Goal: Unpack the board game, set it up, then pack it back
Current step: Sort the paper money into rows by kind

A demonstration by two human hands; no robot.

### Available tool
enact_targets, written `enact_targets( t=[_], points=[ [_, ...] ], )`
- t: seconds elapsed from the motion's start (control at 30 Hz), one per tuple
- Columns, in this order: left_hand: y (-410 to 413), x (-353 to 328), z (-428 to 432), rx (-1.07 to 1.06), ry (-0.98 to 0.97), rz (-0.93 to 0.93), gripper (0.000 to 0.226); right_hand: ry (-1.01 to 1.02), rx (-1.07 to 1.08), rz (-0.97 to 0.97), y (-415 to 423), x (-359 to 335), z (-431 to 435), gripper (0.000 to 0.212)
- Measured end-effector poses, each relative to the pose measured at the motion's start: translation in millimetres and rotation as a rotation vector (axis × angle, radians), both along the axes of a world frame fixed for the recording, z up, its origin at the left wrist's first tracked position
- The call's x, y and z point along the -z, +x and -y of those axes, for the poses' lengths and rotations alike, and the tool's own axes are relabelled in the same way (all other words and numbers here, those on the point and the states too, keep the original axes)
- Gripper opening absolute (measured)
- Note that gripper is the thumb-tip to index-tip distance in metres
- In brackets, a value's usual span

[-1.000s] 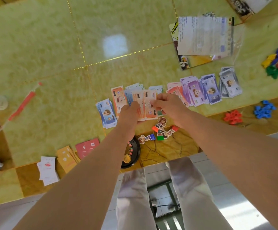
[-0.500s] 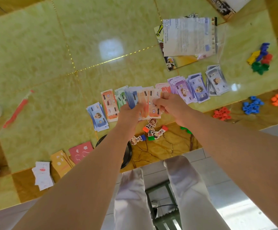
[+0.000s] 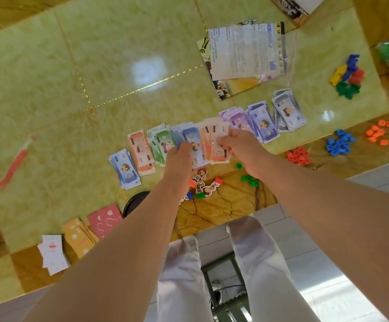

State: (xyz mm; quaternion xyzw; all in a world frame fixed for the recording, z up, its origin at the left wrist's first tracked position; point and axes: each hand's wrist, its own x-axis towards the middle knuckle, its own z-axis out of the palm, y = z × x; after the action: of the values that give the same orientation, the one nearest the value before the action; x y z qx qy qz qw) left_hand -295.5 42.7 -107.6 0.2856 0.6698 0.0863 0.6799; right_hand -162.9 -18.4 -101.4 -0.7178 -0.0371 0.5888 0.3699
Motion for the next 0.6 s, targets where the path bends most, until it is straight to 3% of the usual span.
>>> enact_targets(
  t=[0.13,0.23,0.4,0.6],
  points=[
    [1.5,2.4,-3.2,-0.05,0.052,-0.075,0.014,-0.025,0.017,0.116,9.2,6.9,4.7,0.024],
    [8.4,-2.0,-1.0,-0.002,-0.003,-0.056,0.007,-0.03,-0.034,0.08,9.0,10.9,5.7,0.027],
    [13.2,1.5,-0.1,0.005,-0.025,-0.042,0.021,-0.058,-0.131,0.09,9.0,11.7,3.0,0.029],
    [1.3,9.3,-10.8,-0.01,-0.002,-0.167,0.009,-0.167,-0.084,0.195,22.2,14.2,7.5,0.027]
  ],
)
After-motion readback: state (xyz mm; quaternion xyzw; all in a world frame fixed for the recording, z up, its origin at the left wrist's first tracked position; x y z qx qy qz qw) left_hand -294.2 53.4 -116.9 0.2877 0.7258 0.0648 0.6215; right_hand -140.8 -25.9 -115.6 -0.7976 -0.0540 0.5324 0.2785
